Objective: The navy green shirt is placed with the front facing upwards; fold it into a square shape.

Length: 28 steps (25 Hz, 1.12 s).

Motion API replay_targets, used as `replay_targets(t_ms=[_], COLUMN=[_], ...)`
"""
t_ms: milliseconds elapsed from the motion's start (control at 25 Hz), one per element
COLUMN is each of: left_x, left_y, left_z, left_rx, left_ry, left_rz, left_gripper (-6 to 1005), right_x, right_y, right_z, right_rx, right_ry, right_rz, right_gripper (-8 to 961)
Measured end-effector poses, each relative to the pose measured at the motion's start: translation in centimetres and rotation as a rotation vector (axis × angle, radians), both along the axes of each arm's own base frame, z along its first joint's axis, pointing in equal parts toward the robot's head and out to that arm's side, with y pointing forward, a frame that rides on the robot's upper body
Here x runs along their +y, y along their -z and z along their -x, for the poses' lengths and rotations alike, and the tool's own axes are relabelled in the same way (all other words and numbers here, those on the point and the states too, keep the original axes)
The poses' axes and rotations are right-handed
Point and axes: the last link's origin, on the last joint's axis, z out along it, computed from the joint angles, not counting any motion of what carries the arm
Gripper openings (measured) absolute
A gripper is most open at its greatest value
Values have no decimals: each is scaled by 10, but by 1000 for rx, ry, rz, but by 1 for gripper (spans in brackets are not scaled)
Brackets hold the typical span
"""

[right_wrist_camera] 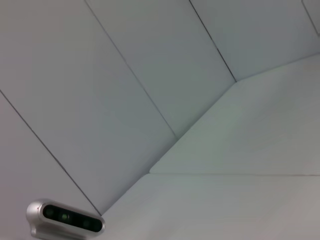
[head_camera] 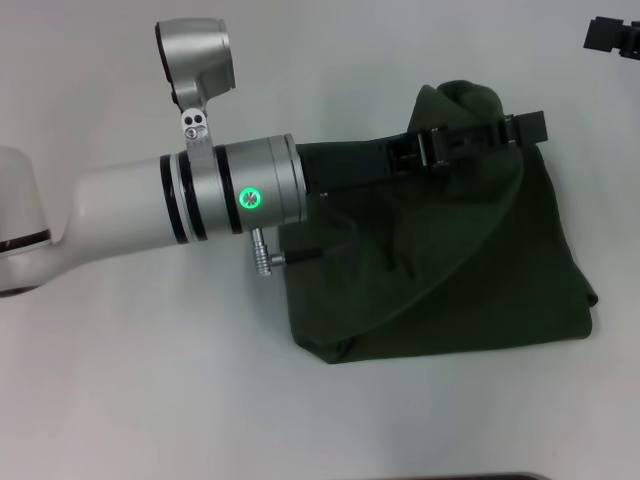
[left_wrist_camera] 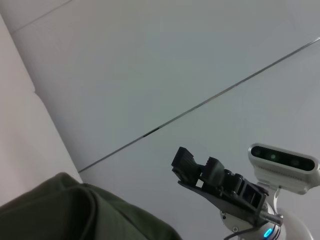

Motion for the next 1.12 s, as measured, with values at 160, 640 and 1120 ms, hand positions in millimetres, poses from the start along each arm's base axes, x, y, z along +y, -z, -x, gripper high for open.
replay_targets(t_ms=[160,640,1120], left_x=[0,5,17], left_y=[1,-4,-22], left_z=[0,8,9], left_rx=[8,164,161], left_ry=[10,205,255], left_rz=[5,-27,-117], left_gripper=[819,909,908], right_x=[-1,-1,4], right_y=[-2,-1,-2], right_z=[-1,-2,-2], right_rx=[-2,-5,-23], right_ry=[4,5,12], right_rz=[-4,-3,-18], right_gripper=[350,350,350])
